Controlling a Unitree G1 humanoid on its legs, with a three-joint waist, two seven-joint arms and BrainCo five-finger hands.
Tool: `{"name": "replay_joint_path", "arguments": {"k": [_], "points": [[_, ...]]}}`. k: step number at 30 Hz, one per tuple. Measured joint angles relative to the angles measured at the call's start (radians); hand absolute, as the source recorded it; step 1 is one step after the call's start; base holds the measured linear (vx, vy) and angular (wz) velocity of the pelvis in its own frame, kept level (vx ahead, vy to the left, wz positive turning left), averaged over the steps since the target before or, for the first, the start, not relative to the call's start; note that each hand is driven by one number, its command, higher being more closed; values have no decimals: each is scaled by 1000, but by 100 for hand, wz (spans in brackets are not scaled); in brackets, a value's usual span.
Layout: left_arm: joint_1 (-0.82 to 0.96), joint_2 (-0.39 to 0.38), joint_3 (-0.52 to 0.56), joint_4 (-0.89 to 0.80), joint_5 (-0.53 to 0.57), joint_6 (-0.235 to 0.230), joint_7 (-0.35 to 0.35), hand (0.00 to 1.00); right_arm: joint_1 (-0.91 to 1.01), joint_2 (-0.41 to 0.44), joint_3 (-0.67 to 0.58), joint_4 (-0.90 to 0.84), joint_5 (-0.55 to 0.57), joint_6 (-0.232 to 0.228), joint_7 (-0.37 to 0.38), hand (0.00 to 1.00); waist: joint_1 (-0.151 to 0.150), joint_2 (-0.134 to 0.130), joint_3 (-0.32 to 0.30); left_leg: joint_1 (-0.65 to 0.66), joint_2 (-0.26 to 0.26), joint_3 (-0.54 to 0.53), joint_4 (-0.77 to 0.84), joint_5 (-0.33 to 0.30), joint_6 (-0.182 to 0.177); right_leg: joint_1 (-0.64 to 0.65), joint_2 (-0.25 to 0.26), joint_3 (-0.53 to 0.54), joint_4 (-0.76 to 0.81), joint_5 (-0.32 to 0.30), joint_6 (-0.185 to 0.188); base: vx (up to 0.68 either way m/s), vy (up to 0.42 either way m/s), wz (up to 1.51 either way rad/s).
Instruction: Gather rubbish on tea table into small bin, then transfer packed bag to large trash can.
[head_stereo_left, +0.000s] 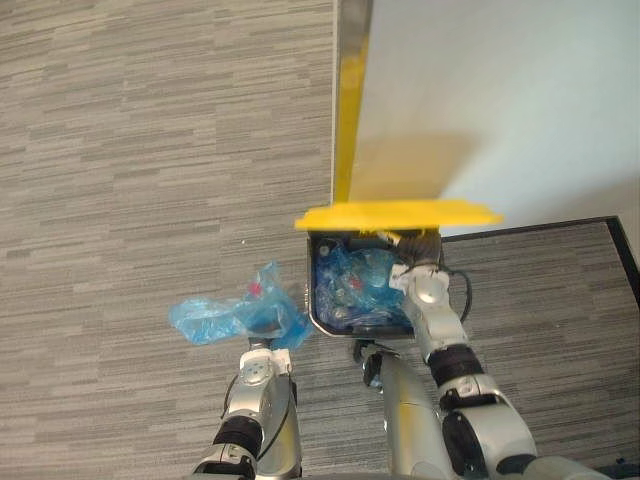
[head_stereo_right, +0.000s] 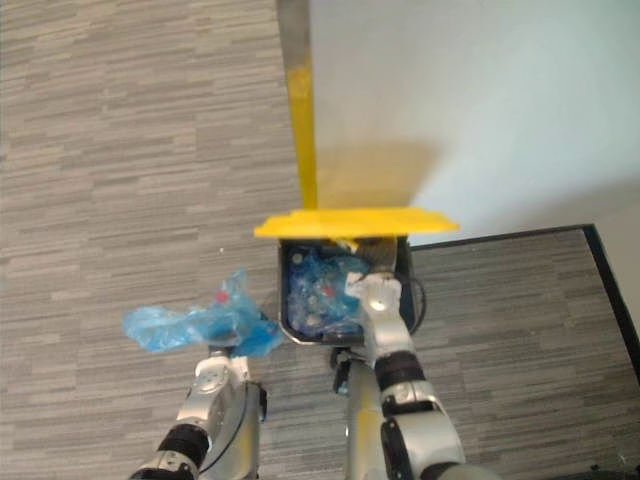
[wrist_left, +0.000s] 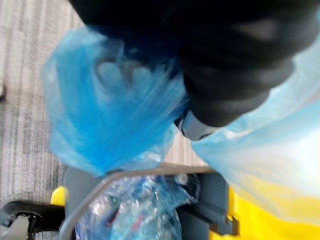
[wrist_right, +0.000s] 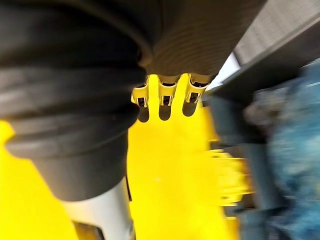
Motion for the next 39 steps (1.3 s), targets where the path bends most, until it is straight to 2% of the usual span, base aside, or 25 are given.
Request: {"name": "replay_joint_path", "arguments": {"k": [3,5,6,10,12,14,17,18,19,20,21,22,23,24,25,26,27,29,36,39], "points": [[18,3,-50,-45,-16,-14,2,100,-92,-17,16,-2,7,1,-9,0,2,-1,3,-6,5,-12,-6,0,0,0,9,-8,-12,4,-3,-23,-58,2],[22,11,-110,-86,-27,-20,2,100,-132,-27,17,-2,8,3,-28,0,2,-4,5,-3,7,-20,-24,13,-23,1,9,-13,-14,4,-3,-24,-78,10],[22,14,-120,-94,-28,-20,2,100,-137,-28,17,-2,8,3,-31,0,2,-5,6,-3,7,-20,-26,14,-23,1,9,-14,-15,4,-3,-23,-77,5],[31,41,-201,-177,-52,-30,-1,100,-174,-32,19,2,22,33,-41,0,2,-6,22,3,32,-26,-39,16,-22,18,27,-32,-40,5,-3,-29,-96,2],[45,51,-243,-229,-67,-31,-2,100,-193,-34,19,4,38,48,-41,0,2,-8,23,4,35,-30,-59,38,-34,19,29,-38,-52,6,-2,-24,-96,6],[60,69,-295,-305,-68,-31,-4,100,-218,-33,21,20,38,58,-41,0,3,-11,24,4,35,-31,-68,48,-40,20,28,-48,-65,7,-2,-36,-102,-7],[49,95,-375,-443,-96,-34,-9,100,-259,-34,21,67,40,75,-40,0,4,-16,37,11,71,-34,-84,52,-36,49,46,-71,-98,12,0,-55,-115,4],[46,112,-412,-517,-107,-45,-9,100,-263,-35,20,80,40,75,-41,0,1,-34,49,28,60,-42,-94,63,-58,65,44,-72,-114,30,-17,-93,-183,28],[40,115,-433,-555,-109,-60,-9,100,-270,-38,16,88,40,78,-39,0,0,-36,50,22,46,-46,-32,54,-57,67,41,-76,-118,33,-21,-104,-141,11],[33,114,-446,-587,-110,-64,-8,100,-273,-39,12,88,40,82,-35,0,1,-36,50,-6,21,-29,67,39,-44,66,38,-83,-129,35,-20,-156,-91,-32],[2,99,-465,-614,-118,-78,-8,100,-279,-46,17,83,40,82,-23,0,12,-4,54,-27,22,19,75,7,65,55,45,-97,-88,-20,94,-160,-50,-34],[-10,93,-470,-624,-123,-81,-8,100,-285,-49,16,80,39,80,-23,0,15,11,56,-18,32,17,41,-5,56,7,50,-77,36,-18,26,-144,-75,7],[-40,81,-475,-650,-125,-92,-9,100,-297,-54,4,83,38,73,-28,0,-6,-41,74,-24,11,41,38,11,11,-51,20,105,360,-56,-74,-58,-80,63],[-41,80,-483,-656,-126,-94,-8,100,-297,-60,0,84,38,72,-29,0,-27,-52,71,-35,-7,23,43,20,2,6,-1,140,299,-93,-37,-9,-163,69],[-47,65,-498,-682,-125,-98,-6,100,-334,-75,-8,92,38,71,-26,0,-13,-29,86,-34,10,-12,45,33,-32,37,15,115,225,-102,-16,-45,-129,-5],[-52,77,-516,-696,-125,-102,-6,100,-357,-68,-16,94,38,70,-24,0,13,-33,85,-31,6,-19,35,52,-47,35,13,93,192,-50,-36,-40,-90,-40],[-56,80,-518,-696,-125,-102,-6,100,-363,-66,-16,97,39,71,-21,0,11,-33,85,-37,7,-17,32,57,-54,36,12,90,191,-43,-47,-92,-38,-29],[-72,75,-522,-697,-105,-99,2,100,-370,-68,-12,123,38,70,-16,0,-4,-32,84,-30,-2,-13,8,91,-91,46,-3,84,189,-22,-69,-31,-33,17],[-119,76,-520,-667,-45,-67,42,100,-384,-68,-4,145,39,70,-15,0,-6,-35,81,-41,-4,-18,-19,128,-96,68,-3,74,106,29,-62,-38,38,5],[-124,75,-503,-629,-44,-55,51,100,-385,-69,3,157,39,68,-15,0,-6,-39,72,-50,-10,-18,-67,153,-71,84,-3,75,21,61,-50,-84,26,9]]}}
